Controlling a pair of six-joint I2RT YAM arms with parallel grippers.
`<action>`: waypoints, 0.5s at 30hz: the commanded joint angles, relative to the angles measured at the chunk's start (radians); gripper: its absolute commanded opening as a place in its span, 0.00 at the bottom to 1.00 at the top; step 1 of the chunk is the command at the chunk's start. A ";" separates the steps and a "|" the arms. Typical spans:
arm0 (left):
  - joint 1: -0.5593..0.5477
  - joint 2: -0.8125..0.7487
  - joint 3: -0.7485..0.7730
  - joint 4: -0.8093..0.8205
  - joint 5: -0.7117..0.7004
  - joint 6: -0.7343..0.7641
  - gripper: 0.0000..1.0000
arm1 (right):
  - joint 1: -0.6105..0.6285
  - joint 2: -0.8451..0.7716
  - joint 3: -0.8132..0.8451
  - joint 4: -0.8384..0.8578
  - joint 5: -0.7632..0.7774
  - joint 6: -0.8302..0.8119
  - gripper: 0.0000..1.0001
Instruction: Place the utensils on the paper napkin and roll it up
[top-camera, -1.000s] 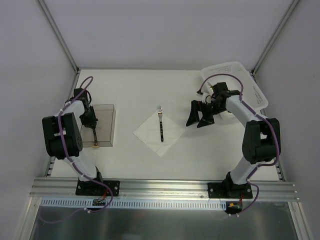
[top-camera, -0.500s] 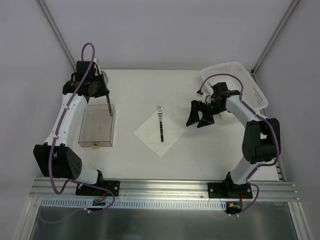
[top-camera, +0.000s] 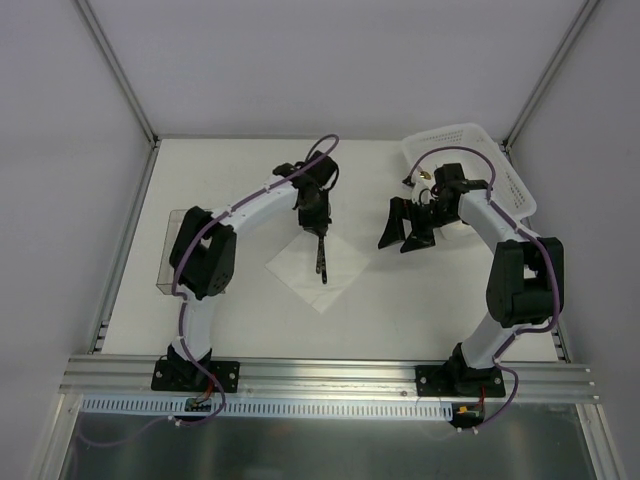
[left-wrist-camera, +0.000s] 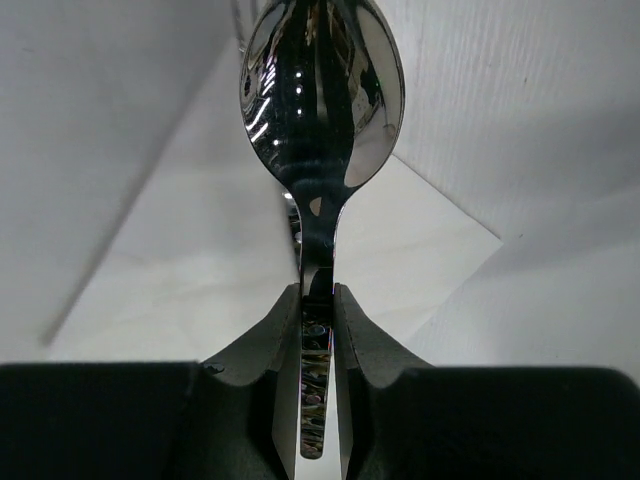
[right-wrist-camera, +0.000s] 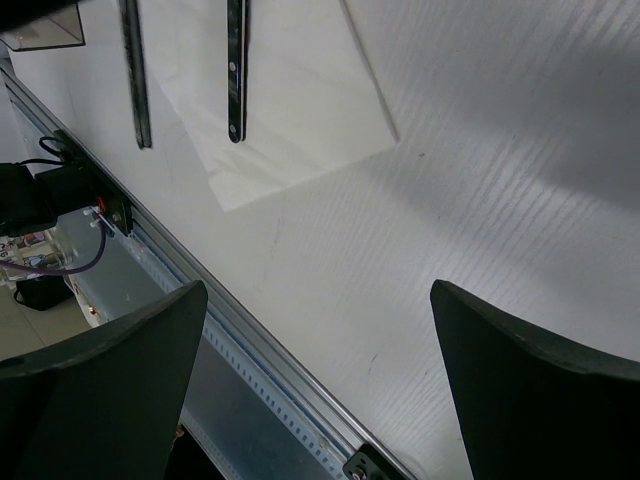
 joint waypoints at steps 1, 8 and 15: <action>-0.025 0.036 0.102 -0.049 0.024 -0.107 0.00 | -0.014 -0.049 0.005 -0.007 -0.003 -0.019 0.99; -0.026 0.063 0.076 -0.078 -0.050 -0.162 0.00 | -0.016 -0.032 0.001 -0.007 -0.016 -0.019 0.99; -0.028 0.070 0.026 -0.077 -0.042 -0.144 0.00 | -0.016 -0.017 0.002 -0.007 -0.028 -0.016 0.99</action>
